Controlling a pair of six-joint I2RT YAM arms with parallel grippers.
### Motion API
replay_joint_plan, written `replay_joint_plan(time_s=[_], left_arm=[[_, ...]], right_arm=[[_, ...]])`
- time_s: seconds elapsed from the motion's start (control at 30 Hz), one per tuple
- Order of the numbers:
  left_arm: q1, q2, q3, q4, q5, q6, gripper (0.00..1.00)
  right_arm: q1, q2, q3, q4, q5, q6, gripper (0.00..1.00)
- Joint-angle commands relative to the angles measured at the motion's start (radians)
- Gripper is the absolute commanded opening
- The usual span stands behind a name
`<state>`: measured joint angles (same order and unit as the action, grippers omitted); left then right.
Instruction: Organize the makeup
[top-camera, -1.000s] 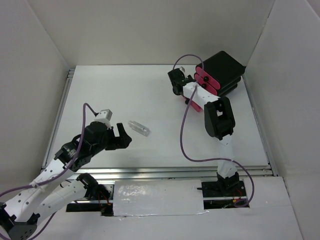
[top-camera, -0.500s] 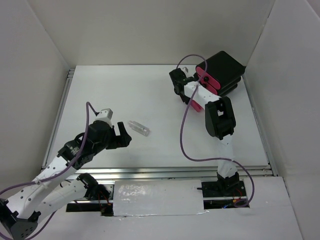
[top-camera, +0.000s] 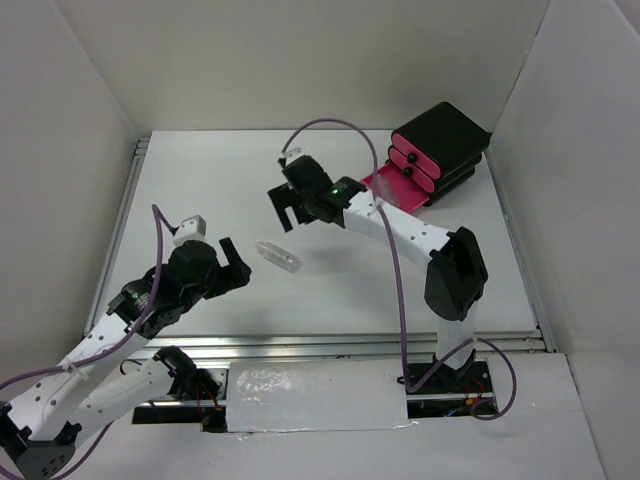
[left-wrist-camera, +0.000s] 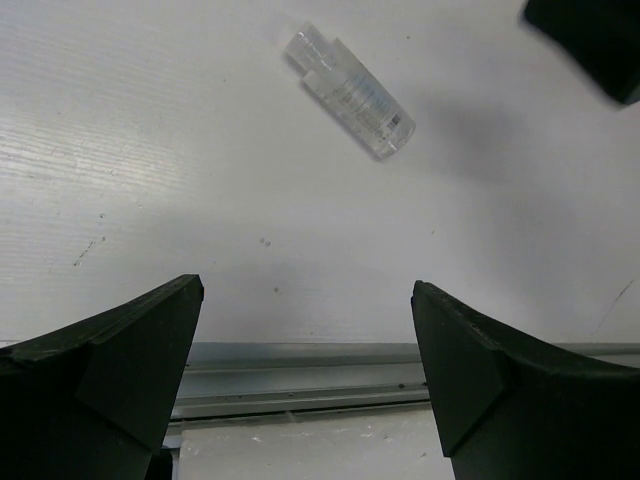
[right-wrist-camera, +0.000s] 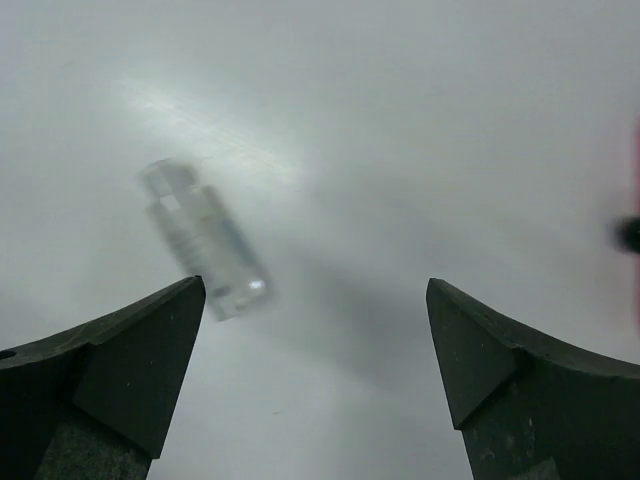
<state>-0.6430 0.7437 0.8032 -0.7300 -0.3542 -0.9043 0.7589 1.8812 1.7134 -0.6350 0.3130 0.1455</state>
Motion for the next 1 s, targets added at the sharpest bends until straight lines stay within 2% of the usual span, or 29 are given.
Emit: replay_joint_plan(time_s=[0.0,0.03,0.17,0.33,0.43,0.47,0.53,0.57,0.6,0.63,0.8,0.83,0.9,0.97], left_arm=[[-0.001,-0.026,0.071,-0.058,-0.057,-0.034,0.99],[-0.003,-0.027,0.088,-0.075,-0.061,-0.035,0.99],[-0.001,-0.024,0.129,-0.177,-0.088,-0.035,0.99],[-0.001,-0.075,0.139,-0.186,-0.057,0.018,0.99],[-0.003,-0.098,0.139,-0.19,-0.054,0.03,0.99],[-0.001,-0.101,0.139,-0.193,-0.052,0.033,0.99],[-0.001,-0.109,0.143,-0.195,-0.039,0.041,0.99],[-0.001,-0.11,0.145,-0.192,-0.034,0.05,0.99],[-0.001,-0.11,0.146,-0.193,-0.031,0.053,0.99],[-0.001,-0.109,0.154,-0.198,-0.028,0.054,0.99],[-0.001,-0.101,0.192,-0.206,-0.014,0.111,1.0],[-0.001,-0.099,0.197,-0.204,-0.005,0.137,0.99],[-0.001,-0.096,0.214,-0.201,0.003,0.163,0.99],[-0.003,-0.099,0.228,-0.189,0.012,0.215,0.99]], right_arm=[[0.036,0.021,-0.07,0.119,-0.29,0.08,1.0],[0.054,0.042,-0.078,0.139,-0.351,0.08,1.0],[0.079,0.154,0.007,0.141,-0.42,0.04,0.99],[0.088,0.3,0.124,0.11,-0.4,-0.018,0.97],[0.1,0.386,0.202,0.038,-0.381,-0.029,0.9],[0.106,0.404,0.218,0.019,-0.358,-0.034,0.77],[0.125,0.438,0.236,-0.023,-0.33,-0.05,0.6],[0.128,0.44,0.232,-0.032,-0.318,-0.055,0.42],[0.137,0.429,0.22,-0.025,-0.287,-0.057,0.35],[0.138,0.418,0.186,-0.017,-0.275,-0.055,0.23],[0.138,0.322,0.114,0.001,-0.175,-0.075,0.19],[0.138,0.312,0.111,-0.002,-0.166,-0.08,0.08],[0.134,0.279,0.094,0.011,-0.097,-0.086,0.0],[0.126,0.224,0.077,0.029,-0.06,-0.122,0.0]])
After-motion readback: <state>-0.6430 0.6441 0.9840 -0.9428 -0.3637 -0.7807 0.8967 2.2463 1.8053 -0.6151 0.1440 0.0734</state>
